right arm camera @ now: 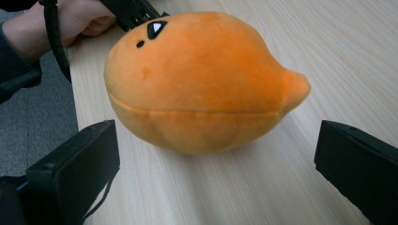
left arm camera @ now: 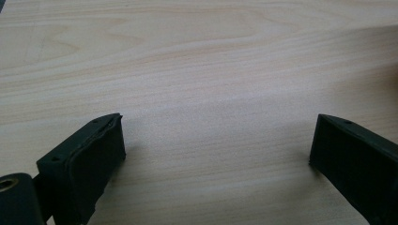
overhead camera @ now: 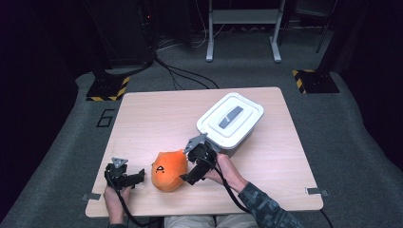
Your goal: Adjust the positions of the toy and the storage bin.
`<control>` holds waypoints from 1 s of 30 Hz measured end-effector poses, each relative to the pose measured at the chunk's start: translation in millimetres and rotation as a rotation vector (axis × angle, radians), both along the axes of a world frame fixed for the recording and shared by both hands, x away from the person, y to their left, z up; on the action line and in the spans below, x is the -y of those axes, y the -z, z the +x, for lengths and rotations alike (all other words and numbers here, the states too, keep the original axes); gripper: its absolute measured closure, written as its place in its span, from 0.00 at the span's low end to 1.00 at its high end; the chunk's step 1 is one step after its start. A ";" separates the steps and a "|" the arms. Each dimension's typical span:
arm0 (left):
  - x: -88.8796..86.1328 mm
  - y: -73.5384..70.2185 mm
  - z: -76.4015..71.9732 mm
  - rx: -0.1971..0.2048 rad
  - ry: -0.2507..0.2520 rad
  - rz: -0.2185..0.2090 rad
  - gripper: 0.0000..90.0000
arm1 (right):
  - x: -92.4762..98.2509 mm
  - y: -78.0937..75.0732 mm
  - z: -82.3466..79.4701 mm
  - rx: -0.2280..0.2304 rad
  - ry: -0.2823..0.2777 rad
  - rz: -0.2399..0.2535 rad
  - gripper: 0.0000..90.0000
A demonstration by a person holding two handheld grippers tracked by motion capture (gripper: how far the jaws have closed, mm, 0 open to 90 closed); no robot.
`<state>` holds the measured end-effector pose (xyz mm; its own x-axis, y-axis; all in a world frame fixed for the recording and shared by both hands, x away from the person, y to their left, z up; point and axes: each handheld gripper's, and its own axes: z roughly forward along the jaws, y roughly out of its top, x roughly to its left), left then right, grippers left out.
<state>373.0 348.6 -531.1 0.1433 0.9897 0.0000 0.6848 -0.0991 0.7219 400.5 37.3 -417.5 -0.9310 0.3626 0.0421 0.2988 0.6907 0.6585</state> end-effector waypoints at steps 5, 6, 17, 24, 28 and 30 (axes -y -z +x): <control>0.0 0.0 0.0 0.000 0.000 0.000 0.04 | -13.5 1.3 5.9 -0.007 -0.020 -0.006 0.00; 0.0 0.0 0.0 0.000 0.000 0.000 0.04 | -16.2 2.0 8.1 -0.008 -0.026 -0.005 0.00; 0.3 0.2 -0.1 0.005 -0.004 0.002 0.04 | -41.4 24.2 24.5 -0.086 -0.044 -0.024 0.00; 0.7 0.3 -0.3 0.007 -0.005 0.004 0.04 | -46.9 32.6 21.0 -0.065 -0.034 -0.047 0.00; 0.9 0.3 -0.4 0.006 -0.006 0.003 0.04 | -49.8 38.6 20.7 -0.051 -0.037 -0.069 0.02; 0.8 0.3 -0.4 0.006 -0.006 0.004 0.04 | -49.8 42.3 22.4 -0.058 -0.025 -0.071 0.06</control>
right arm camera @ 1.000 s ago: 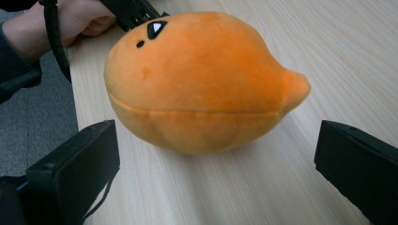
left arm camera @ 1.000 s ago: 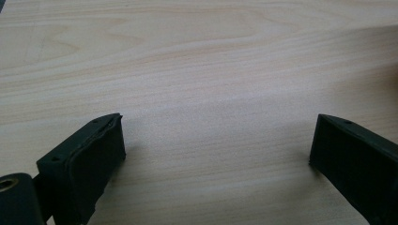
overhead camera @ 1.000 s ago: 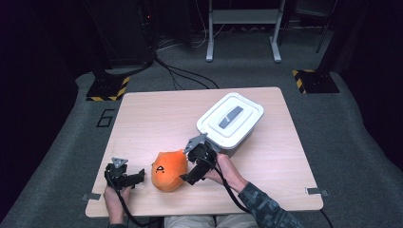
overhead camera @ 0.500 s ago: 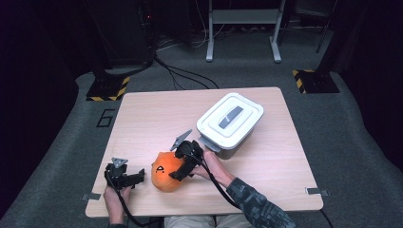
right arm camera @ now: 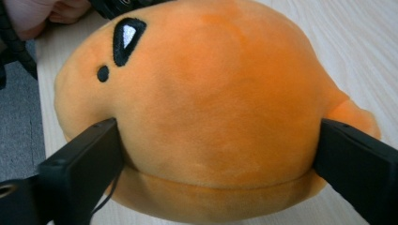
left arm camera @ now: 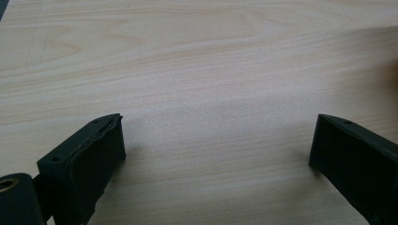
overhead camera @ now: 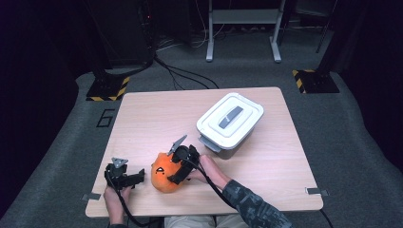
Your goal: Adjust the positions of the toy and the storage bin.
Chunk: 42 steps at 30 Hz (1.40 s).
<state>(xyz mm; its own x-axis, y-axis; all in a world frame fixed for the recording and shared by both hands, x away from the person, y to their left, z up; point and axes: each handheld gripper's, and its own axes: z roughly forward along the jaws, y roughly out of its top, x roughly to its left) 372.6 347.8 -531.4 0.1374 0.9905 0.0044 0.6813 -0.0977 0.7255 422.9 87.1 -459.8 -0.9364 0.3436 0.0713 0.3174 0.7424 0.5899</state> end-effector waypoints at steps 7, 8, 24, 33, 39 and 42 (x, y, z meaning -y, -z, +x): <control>0.1 -0.1 -0.1 -0.001 -0.001 0.001 0.04 | 5.5 6.4 -4.1 0.015 0.002 0.011 0.28; 0.1 -0.1 -0.1 -0.001 -0.001 0.001 0.04 | 6.8 6.8 -4.8 0.012 0.007 0.012 0.32; 0.2 -0.1 -0.1 -0.001 -0.002 0.001 0.04 | 22.4 12.3 -12.2 0.044 0.036 0.109 0.68; 0.3 -0.2 -0.1 0.000 -0.002 0.001 0.04 | 31.2 5.8 -24.1 0.089 0.023 0.167 0.74; 0.1 -0.2 0.1 0.000 -0.001 0.002 0.04 | 36.3 -0.7 -26.3 0.087 0.012 0.190 0.75; 0.0 -0.1 0.1 0.000 -0.001 0.002 0.04 | 39.5 -3.7 -26.8 0.088 0.018 0.190 0.75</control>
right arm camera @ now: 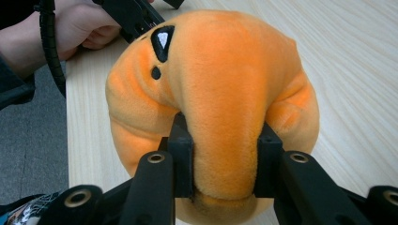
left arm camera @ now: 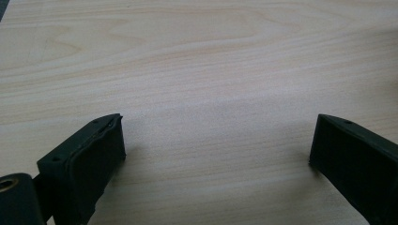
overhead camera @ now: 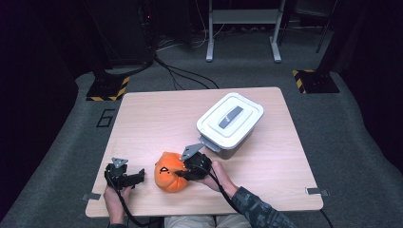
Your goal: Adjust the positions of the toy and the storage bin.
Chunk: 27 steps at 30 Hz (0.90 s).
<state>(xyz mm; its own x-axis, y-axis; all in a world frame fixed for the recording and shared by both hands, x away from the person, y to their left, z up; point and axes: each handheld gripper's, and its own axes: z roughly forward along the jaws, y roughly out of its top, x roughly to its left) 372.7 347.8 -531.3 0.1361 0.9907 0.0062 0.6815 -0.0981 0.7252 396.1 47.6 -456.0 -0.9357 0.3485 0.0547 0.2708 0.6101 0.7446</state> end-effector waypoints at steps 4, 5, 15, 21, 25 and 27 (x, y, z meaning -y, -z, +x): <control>0.1 0.0 0.0 0.000 -0.001 0.000 0.04 | 5.3 -3.6 0.7 0.009 0.006 -0.001 0.76; 0.0 0.0 0.0 0.000 0.000 0.000 0.04 | 6.6 -4.6 0.9 0.009 0.010 0.000 0.76; 0.2 0.0 0.0 0.001 -0.002 0.000 0.04 | 22.2 -15.1 1.9 0.014 0.039 0.024 0.76; 0.2 0.0 -0.1 0.001 -0.002 0.001 0.04 | 31.4 -17.3 0.2 0.017 0.041 0.018 0.76; 0.2 0.0 -0.1 0.002 -0.003 0.001 0.04 | 36.6 -17.8 -2.0 0.013 0.050 0.021 0.76; 0.5 0.0 -0.3 0.000 -0.003 0.000 0.04 | 39.6 -17.4 -3.1 0.010 0.052 0.018 0.76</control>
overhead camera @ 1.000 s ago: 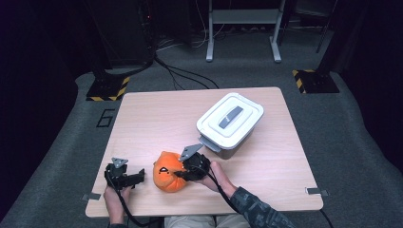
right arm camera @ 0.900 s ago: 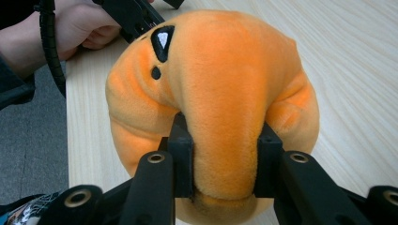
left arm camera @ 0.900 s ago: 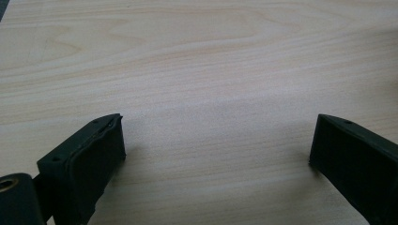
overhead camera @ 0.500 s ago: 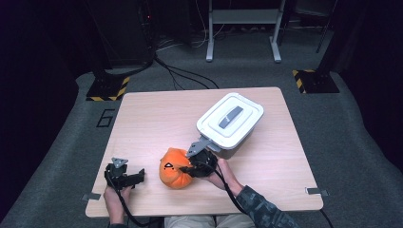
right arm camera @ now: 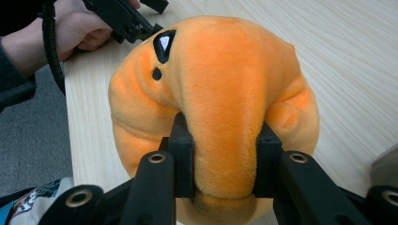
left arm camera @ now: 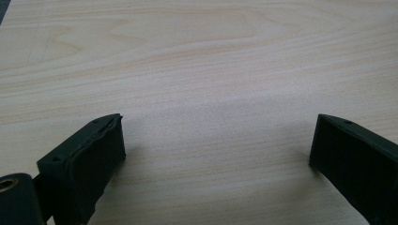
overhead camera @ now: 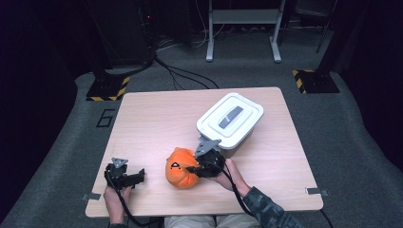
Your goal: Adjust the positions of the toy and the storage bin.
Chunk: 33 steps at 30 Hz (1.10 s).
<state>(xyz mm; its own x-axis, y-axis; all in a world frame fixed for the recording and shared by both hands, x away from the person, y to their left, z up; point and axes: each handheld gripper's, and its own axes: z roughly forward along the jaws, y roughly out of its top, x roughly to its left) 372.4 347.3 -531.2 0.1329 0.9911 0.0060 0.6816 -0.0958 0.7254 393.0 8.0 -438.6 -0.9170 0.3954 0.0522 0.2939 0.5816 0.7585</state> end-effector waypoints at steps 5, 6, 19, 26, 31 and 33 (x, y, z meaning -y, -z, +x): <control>0.0 0.0 0.0 0.000 0.000 0.000 0.04 | 7.7 2.6 -2.9 0.002 -0.001 -0.011 0.76; 0.0 0.0 0.0 0.000 0.000 0.000 0.04 | 9.7 3.1 -3.1 0.004 0.000 -0.010 0.76; -0.1 0.0 0.1 0.002 0.000 0.002 0.04 | 41.7 5.8 -8.8 -0.015 0.051 -0.004 0.75; 0.0 -0.1 0.0 0.000 0.000 0.001 0.04 | 54.0 7.5 -12.2 -0.024 0.069 -0.004 0.75; 0.1 0.0 -0.1 0.000 0.000 0.000 0.04 | 63.9 7.3 -14.4 -0.036 0.086 -0.001 0.75; 0.1 0.0 -0.1 0.000 0.000 0.000 0.04 | 67.3 7.2 -15.1 -0.036 0.090 0.000 0.75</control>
<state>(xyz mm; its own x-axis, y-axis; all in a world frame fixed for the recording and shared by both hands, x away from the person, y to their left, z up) 372.3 347.2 -531.2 0.1326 0.9912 0.0063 0.6813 -0.0957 0.7257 377.9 -59.3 -445.8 -0.8752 0.4764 0.0844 0.3723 0.5517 0.7464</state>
